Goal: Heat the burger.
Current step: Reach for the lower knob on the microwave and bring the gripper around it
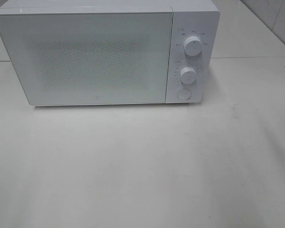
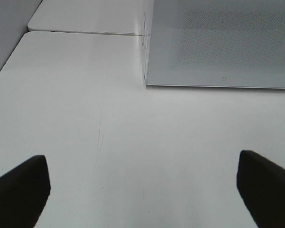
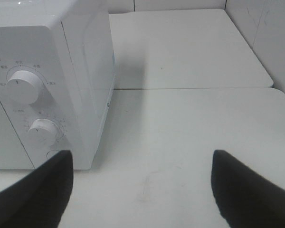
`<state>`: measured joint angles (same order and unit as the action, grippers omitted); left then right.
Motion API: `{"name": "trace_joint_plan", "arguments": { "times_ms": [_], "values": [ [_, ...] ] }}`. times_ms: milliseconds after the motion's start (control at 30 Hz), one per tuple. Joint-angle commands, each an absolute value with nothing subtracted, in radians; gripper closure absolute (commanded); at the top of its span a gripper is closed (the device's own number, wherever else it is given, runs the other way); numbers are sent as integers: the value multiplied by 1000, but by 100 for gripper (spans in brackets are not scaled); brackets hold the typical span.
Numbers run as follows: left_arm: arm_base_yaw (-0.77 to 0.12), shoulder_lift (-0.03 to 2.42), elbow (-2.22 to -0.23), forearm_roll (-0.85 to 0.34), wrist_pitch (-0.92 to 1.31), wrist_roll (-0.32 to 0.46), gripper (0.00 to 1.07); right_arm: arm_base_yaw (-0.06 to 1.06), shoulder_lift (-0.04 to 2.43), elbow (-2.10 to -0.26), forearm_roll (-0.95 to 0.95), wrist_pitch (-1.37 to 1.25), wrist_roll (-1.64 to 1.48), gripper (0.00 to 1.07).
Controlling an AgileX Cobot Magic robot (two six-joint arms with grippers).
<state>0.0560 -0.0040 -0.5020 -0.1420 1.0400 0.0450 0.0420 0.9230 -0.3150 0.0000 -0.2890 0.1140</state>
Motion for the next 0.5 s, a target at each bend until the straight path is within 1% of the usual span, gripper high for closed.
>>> {"name": "trace_joint_plan", "arguments": {
  "times_ms": [33,267,300,333,367,400,433,467,500],
  "values": [
    [58,-30,-499,-147,1038,44,6,39,993,-275,56,-468,64,31],
    [58,-30,-499,-147,1038,44,6,50,1099,-237,160,-631,0,31],
    [58,-30,-499,-147,1038,44,6,67,1117,-235,187,-648,-16,31],
    [58,-30,-499,-147,1038,44,6,111,1151,-235,244,-679,-67,31],
    [58,-30,-499,-147,1038,44,6,111,1151,-235,244,-679,-67,31],
    [58,-30,-499,-147,1038,44,6,140,1173,-233,279,-704,-105,31],
    [58,-30,-499,-147,1038,44,6,204,1218,-233,352,-749,-181,31],
    [58,-30,-499,-147,1038,44,6,204,1218,-233,352,-749,-181,31],
    [58,-30,-499,-147,1038,44,6,266,1267,-233,436,-804,-240,31]
  ]
}}
